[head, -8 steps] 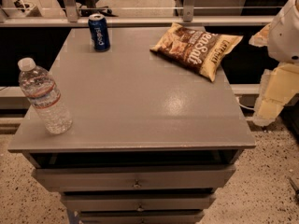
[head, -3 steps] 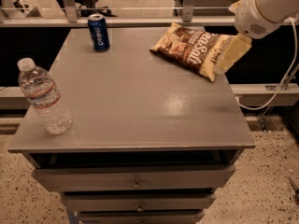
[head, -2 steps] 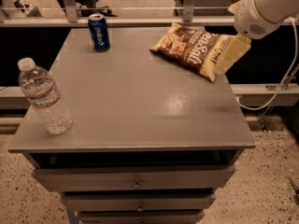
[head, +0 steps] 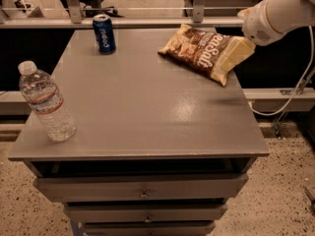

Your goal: Move brown chip bag near pepsi can

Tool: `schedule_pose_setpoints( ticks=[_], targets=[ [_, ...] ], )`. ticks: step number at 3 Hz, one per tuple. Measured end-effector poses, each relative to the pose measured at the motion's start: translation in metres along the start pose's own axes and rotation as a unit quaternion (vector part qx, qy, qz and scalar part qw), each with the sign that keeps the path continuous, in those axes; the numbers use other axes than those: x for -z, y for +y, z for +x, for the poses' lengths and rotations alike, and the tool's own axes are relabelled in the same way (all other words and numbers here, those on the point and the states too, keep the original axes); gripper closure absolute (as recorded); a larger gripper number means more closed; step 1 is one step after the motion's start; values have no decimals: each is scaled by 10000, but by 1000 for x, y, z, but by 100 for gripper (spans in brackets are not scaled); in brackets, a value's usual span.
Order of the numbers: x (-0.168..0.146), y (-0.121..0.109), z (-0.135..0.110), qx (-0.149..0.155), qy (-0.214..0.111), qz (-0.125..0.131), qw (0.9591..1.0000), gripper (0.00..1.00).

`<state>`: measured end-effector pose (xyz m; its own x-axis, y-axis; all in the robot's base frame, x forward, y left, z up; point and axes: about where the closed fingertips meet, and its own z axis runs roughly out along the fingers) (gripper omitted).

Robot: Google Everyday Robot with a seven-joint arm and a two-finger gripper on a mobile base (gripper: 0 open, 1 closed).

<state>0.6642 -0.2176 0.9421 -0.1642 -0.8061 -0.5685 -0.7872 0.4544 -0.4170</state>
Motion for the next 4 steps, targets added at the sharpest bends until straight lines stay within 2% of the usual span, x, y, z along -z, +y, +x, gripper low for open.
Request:
schedule_pose_setpoints(
  ticks=[1, 2, 3, 4],
  targets=[
    [-40, -20, 1, -378, -362, -48, 9986, 0],
    [-70, -32, 5, -677, -456, -70, 9966, 0],
    [-90, -34, 8, -862, -440, -119, 9952, 18],
    [-92, -35, 4, -974, -450, -137, 9941, 42]
  ],
)
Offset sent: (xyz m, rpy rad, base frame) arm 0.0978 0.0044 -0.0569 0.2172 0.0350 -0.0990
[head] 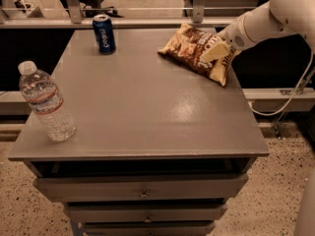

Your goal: Move brown chip bag near pepsi can

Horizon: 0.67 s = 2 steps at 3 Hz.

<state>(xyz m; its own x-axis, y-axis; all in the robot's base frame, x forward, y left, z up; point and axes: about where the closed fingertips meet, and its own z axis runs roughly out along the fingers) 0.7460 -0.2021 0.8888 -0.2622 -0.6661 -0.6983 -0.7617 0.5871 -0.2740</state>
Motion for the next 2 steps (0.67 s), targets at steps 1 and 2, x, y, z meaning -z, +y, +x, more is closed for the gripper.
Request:
schedule_pose_setpoints(
  ticks=[1, 2],
  targets=[
    [16, -4, -22, -5, -222, 85, 9997, 65],
    [38, -7, -61, 216, -518, 208, 9982, 88]
  ],
)
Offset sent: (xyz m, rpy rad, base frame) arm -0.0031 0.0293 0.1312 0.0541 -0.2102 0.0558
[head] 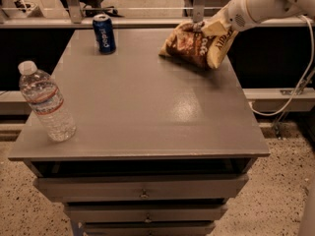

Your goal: Move brown chip bag near pepsi can

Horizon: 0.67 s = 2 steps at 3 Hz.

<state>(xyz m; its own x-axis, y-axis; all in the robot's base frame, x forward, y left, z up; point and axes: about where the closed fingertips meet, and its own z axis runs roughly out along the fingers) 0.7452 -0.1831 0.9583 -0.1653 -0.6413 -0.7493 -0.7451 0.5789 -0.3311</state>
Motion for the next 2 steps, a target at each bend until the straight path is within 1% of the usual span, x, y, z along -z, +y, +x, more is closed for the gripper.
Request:
schedule_pose_setpoints(
  ticks=[1, 2],
  targets=[
    [7, -9, -34, 113, -231, 173, 9995, 100],
    [1, -12, -56, 72, -451, 276, 9986, 100]
  ],
)
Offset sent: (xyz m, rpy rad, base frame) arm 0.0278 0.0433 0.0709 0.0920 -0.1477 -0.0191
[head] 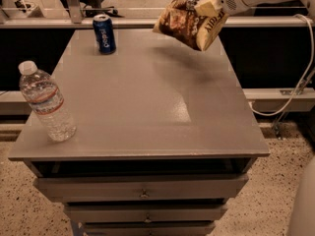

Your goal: Move brown chip bag near pepsi can

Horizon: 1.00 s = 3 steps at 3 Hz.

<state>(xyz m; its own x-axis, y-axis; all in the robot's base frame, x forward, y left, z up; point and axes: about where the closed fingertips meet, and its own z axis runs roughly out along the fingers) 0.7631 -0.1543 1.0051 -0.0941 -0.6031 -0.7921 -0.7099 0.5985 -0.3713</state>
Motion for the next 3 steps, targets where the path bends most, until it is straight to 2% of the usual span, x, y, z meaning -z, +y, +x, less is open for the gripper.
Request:
schedule_pose_setpoints(
  ticks=[1, 2, 3],
  targets=[
    [-20, -2, -9, -196, -70, 142, 9997, 100],
    [-44, 6, -21, -471, -173, 226, 9985, 100],
    [-78, 29, -39, -751, -330, 145, 9965, 100]
  ],
)
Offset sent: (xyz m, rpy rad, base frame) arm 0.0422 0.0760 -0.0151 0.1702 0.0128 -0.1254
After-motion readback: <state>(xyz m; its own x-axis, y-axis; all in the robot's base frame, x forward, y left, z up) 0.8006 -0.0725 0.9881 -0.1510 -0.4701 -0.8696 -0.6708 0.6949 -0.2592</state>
